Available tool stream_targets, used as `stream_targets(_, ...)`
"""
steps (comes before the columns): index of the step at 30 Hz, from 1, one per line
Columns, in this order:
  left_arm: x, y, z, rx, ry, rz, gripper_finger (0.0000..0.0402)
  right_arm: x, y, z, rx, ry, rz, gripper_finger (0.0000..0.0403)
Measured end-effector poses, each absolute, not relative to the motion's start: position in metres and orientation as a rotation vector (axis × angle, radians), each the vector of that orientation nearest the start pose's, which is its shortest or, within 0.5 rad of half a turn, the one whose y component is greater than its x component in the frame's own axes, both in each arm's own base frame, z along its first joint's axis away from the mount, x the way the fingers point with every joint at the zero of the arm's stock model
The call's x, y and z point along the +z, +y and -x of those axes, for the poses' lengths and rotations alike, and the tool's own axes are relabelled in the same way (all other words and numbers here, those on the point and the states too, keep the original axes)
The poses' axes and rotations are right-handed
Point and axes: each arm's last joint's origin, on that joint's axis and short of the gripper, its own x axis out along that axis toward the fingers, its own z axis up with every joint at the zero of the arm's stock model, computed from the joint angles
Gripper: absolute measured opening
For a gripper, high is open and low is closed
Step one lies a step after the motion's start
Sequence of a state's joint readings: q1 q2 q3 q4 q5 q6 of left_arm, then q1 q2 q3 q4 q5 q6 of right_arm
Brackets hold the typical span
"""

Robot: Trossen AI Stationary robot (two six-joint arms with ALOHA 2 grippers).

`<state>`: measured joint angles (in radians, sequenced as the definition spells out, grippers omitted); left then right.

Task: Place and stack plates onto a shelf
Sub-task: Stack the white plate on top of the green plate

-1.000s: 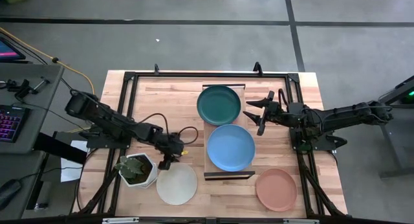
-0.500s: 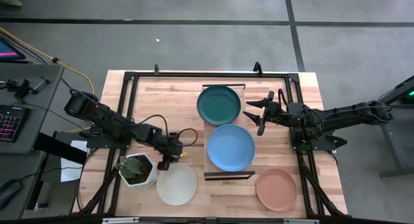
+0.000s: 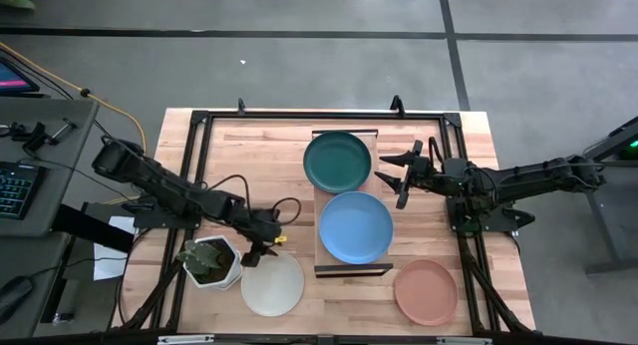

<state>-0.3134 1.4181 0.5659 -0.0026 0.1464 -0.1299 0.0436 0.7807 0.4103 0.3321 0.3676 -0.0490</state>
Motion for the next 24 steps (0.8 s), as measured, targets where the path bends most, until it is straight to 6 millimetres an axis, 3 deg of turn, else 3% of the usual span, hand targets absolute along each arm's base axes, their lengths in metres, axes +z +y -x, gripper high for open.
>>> stream_targets(12,0.119,-0.086,-0.238,-0.324,0.999,-0.006,0.0145,0.253,-0.003,-0.178,-0.323,0.046,0.057,0.0199)
stream_targets(18,0.116,-0.086,-0.239,-0.330,1.005,-0.005,0.0144,0.253,-0.003,-0.178,-0.323,0.048,0.057,0.0199)
stream_targets(24,0.117,-0.085,-0.238,-0.340,1.012,-0.033,0.0090,0.253,-0.003,-0.178,-0.323,0.049,0.058,0.0199)
